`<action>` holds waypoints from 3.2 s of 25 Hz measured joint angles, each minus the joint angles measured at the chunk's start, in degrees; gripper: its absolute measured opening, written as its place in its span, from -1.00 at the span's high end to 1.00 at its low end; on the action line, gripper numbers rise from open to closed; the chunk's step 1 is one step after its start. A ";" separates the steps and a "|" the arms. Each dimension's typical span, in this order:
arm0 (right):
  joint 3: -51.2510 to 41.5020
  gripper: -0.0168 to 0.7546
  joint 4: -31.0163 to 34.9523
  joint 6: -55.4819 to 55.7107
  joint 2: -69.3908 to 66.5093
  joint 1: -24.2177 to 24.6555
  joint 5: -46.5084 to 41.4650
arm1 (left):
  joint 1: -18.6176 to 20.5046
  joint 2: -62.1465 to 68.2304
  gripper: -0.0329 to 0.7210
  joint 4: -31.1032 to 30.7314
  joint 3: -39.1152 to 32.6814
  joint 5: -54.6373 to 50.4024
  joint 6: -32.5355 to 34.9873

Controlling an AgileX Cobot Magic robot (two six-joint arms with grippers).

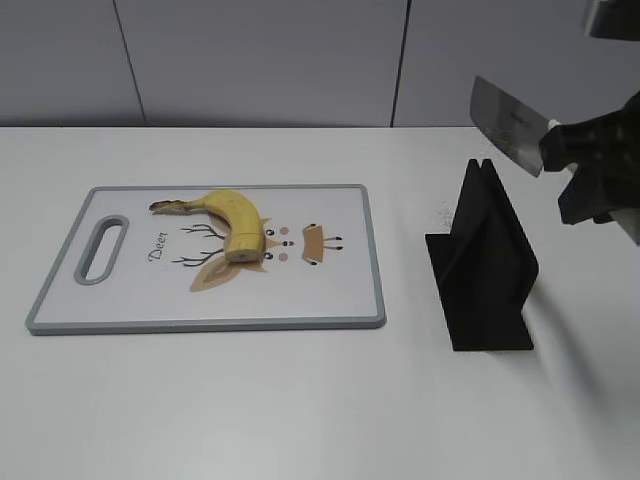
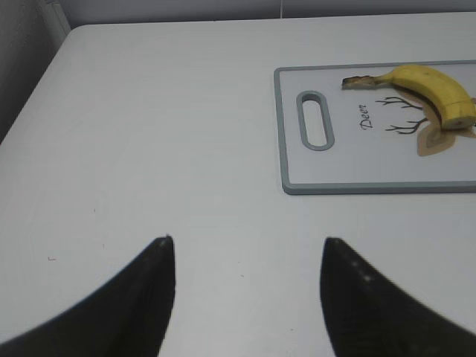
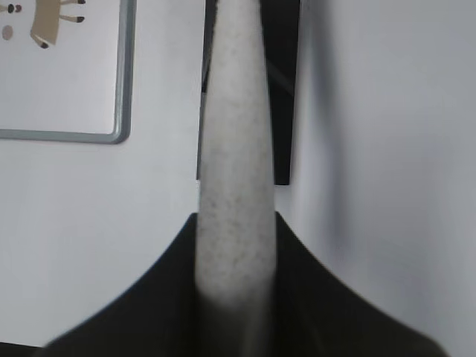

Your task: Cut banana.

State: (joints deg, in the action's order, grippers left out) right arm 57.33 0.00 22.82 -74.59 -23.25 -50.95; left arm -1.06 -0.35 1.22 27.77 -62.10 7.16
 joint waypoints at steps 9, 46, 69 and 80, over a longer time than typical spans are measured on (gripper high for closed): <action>0.00 0.50 0.00 0.05 -2.96 0.00 0.09 | 0.00 0.00 -0.66 0.00 0.00 0.00 0.04; 0.00 -0.62 8.87 -6.34 -9.91 0.00 -2.36 | 0.00 0.00 -0.66 0.00 0.00 0.00 0.04; -11.59 -0.67 8.14 -29.17 32.33 0.00 -0.45 | 0.00 0.00 -0.66 -0.04 0.00 0.00 0.04; -23.32 -0.56 8.14 -31.74 51.83 0.00 -1.76 | 0.00 0.00 -0.66 -0.04 0.00 0.00 0.04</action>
State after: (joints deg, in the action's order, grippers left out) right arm 34.02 8.14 -8.92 -22.75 -23.25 -52.71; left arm -1.06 -0.35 1.18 27.77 -62.10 7.20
